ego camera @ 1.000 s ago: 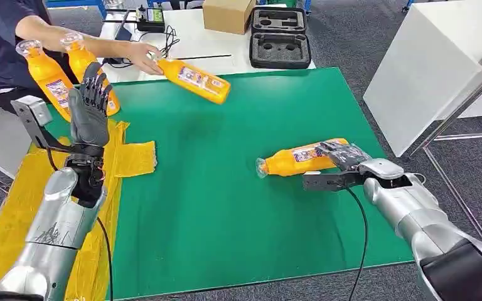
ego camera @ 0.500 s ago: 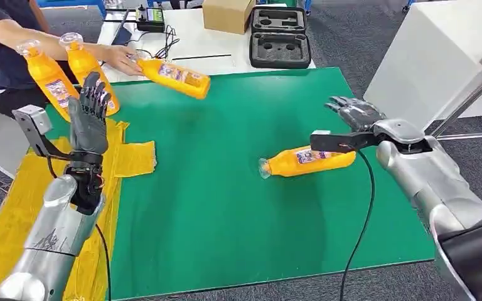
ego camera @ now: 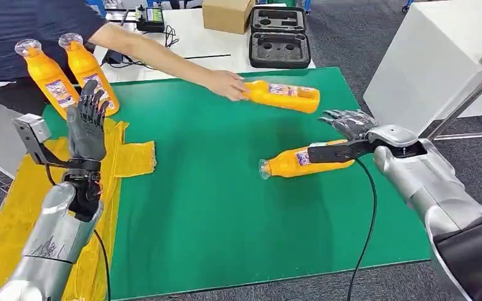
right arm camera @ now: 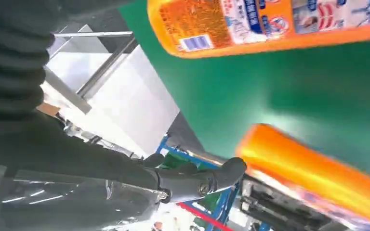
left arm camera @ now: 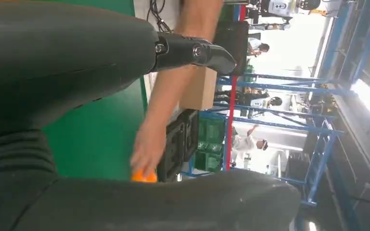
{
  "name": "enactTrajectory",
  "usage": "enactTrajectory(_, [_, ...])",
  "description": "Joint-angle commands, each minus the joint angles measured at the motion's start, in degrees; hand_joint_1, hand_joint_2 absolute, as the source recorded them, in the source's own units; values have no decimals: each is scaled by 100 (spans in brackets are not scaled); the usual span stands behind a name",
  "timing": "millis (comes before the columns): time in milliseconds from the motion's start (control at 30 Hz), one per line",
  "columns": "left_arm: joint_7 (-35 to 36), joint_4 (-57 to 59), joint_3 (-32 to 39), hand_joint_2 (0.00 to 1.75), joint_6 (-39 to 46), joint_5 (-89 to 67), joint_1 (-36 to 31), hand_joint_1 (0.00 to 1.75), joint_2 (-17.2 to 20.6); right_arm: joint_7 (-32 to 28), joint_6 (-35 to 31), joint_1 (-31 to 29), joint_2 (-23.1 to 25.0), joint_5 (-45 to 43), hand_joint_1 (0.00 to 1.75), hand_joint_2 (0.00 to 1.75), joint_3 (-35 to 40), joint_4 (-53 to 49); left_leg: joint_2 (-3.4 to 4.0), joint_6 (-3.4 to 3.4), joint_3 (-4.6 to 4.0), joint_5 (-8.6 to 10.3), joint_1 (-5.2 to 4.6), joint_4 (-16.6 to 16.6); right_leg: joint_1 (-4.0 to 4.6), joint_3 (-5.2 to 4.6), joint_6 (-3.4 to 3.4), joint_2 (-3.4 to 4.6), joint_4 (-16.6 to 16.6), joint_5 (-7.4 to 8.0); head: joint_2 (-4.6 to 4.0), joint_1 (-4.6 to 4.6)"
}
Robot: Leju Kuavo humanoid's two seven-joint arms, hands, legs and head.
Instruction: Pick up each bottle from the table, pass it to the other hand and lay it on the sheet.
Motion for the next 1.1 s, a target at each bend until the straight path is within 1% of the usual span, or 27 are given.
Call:
enactTrajectory(33, [26, 65, 131, 0, 46, 13, -104, 0, 47, -16, 222, -306, 513, 55, 0, 175, 516, 797, 11, -10, 25, -19, 6, 7, 7, 20, -15, 15, 5, -12, 0, 2])
enactTrajectory(133, [21, 142, 101, 0, 51, 12, -177, 0, 0, 18, 167, -243, 515, 42, 0, 175, 528, 838, -1, -5, 10, -4, 2, -1, 2, 8, -7, 1, -1, -4, 0, 0])
enactTrajectory(233, [25, 200, 82, 0, 54, 8, -225, 0, -13, 33, 125, -211, 485, 35, 0, 175, 522, 839, -10, -10, 23, -15, 5, 7, 5, 23, -14, -5, 5, -15, 0, 0])
enactTrajectory(467, [29, 291, 49, 0, 60, 3, -286, 0, -21, 68, 90, -181, 446, 0, 0, 175, 493, 842, -7, -5, 7, -3, 2, 0, 0, 7, -7, -5, -1, -4, 0, 0])
enactTrajectory(500, [29, 291, 49, 0, 60, 3, -286, 0, -21, 68, 90, -181, 446, 0, 0, 175, 493, 842, -10, -10, 20, -11, 4, 4, 3, 20, -13, -6, 3, -13, 0, 0])
enactTrajectory(533, [29, 277, 46, 0, 63, 2, -272, 0, -19, 172, 100, -171, 465, -36, 0, 0, 445, 859, -8, -8, 14, -9, 3, 4, 2, 14, -12, -4, 3, -10, 0, 0])
enactTrajectory(567, [31, 272, 39, 0, 61, 0, -262, 0, -27, 170, 84, -151, 463, -31, 0, 0, 451, 847, -9, -12, 26, -17, 5, 9, 5, 25, -17, -4, 7, -17, 0, 0])
enactTrajectory(700, [29, 253, 14, 0, 60, -4, -231, 0, -68, 195, 66, -103, 467, -18, 0, 0, 461, 856, -8, -7, 15, -7, 3, 1, 3, 13, -10, -5, 0, -8, 0, 0])
enactTrajectory(733, [28, 251, 10, 0, 59, -10, -228, 0, -71, 207, 57, -91, 474, -14, 0, 0, 462, 858, -9, -10, 26, -16, 5, 6, 5, 25, -14, -5, 3, -16, 0, 0])
enactTrajectory(800, [27, 257, 15, 0, 63, -13, -214, 0, -68, 214, 34, -77, 520, -85, 0, 0, 382, 839, -4, -4, 10, -4, 1, -1, 0, 7, -6, -3, -1, -5, 0, 0])
enactTrajectory(833, [22, 243, 28, 0, 66, -17, -189, 0, -42, 169, -17, -91, 555, -180, 0, 0, 284, 783, -7, -9, 26, -16, 4, 6, 4, 25, -14, -3, 3, -15, 0, 0])
enactTrajectory(967, [-37, 99, 161, 0, 62, -17, 25, 0, 1, 16, -77, -95, 578, -668, 0, 0, -186, 337, 9, -8, 14, -11, 1, 3, 0, 7, -11, 12, 4, -7, 0, 0])
enactTrajectory(1000, [-42, 76, 201, 0, 62, -20, 62, 0, -22, 39, -16, -36, 521, -759, 0, 175, -267, 152, 9, -6, 10, -7, -2, -1, -3, 3, -8, 11, 2, -4, 0, 0])
enactTrajectory(1033, [-42, 63, 211, 0, 53, -28, 84, 0, -37, 75, 22, 13, 456, -769, 0, 175, -269, 45, 10, -9, 19, -14, -1, 3, -1, 11, -13, 14, 5, -10, 0, 0])
enactTrajectory(1100, [-42, 60, 208, 0, 53, -28, 84, 0, -42, 76, 13, 46, 426, -767, 0, 175, -269, 43, -2, -5, 9, -5, 0, -1, 0, 7, -8, 1, -1, -5, 0, 0])
